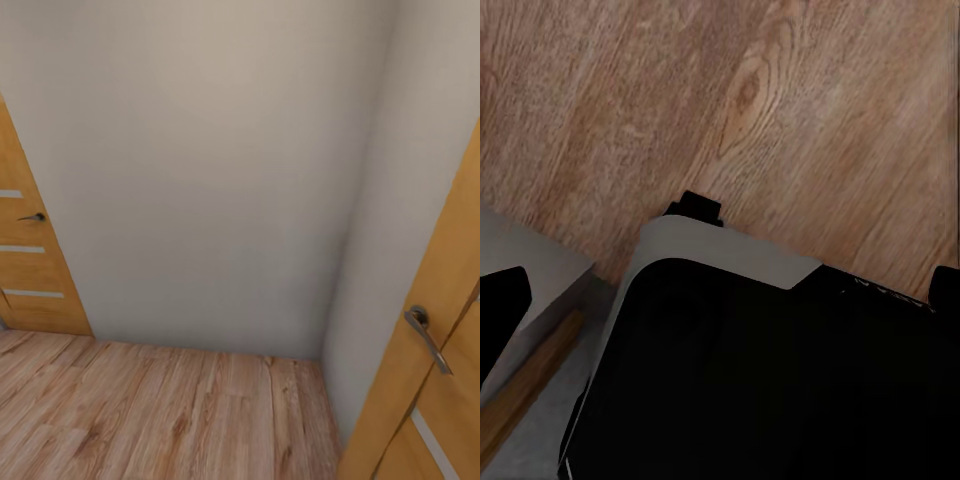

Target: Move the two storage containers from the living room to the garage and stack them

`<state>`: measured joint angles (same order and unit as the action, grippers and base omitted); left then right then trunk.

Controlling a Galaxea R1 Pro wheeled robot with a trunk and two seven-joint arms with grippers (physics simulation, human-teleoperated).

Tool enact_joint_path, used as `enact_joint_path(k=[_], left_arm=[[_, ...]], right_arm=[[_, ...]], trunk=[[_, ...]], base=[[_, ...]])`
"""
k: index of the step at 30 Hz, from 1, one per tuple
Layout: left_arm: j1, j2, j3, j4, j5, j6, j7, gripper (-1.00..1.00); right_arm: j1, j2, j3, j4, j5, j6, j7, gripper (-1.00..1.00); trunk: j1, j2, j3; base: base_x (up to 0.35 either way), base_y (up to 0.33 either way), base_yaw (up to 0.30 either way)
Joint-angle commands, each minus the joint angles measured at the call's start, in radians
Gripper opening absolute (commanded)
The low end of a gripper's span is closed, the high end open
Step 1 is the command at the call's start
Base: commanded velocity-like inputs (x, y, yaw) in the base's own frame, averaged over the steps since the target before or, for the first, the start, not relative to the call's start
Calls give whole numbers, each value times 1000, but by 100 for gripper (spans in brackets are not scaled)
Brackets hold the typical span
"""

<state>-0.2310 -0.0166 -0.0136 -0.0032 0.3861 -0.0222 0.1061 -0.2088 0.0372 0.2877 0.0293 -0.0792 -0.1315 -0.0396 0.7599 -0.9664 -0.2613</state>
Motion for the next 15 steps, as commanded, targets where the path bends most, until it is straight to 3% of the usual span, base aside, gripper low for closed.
enact_joint_path(k=[1, 8, 15], left_arm=[[-1, 0, -2, 0, 5, -2, 3, 100], [-1, 0, -2, 0, 5, -2, 3, 100], [-1, 0, -2, 0, 5, -2, 3, 100]], right_arm=[[-1, 0, 8, 3, -8, -6, -2, 100], [-1, -1, 7, 3, -9, -5, -3, 100], [-1, -2, 7, 3, -10, -3, -7, 100]], trunk=[[1, -1, -1], [1, -1, -1], [1, -1, -1]], base=[[321, 0, 0], [321, 0, 17], [321, 0, 211]])
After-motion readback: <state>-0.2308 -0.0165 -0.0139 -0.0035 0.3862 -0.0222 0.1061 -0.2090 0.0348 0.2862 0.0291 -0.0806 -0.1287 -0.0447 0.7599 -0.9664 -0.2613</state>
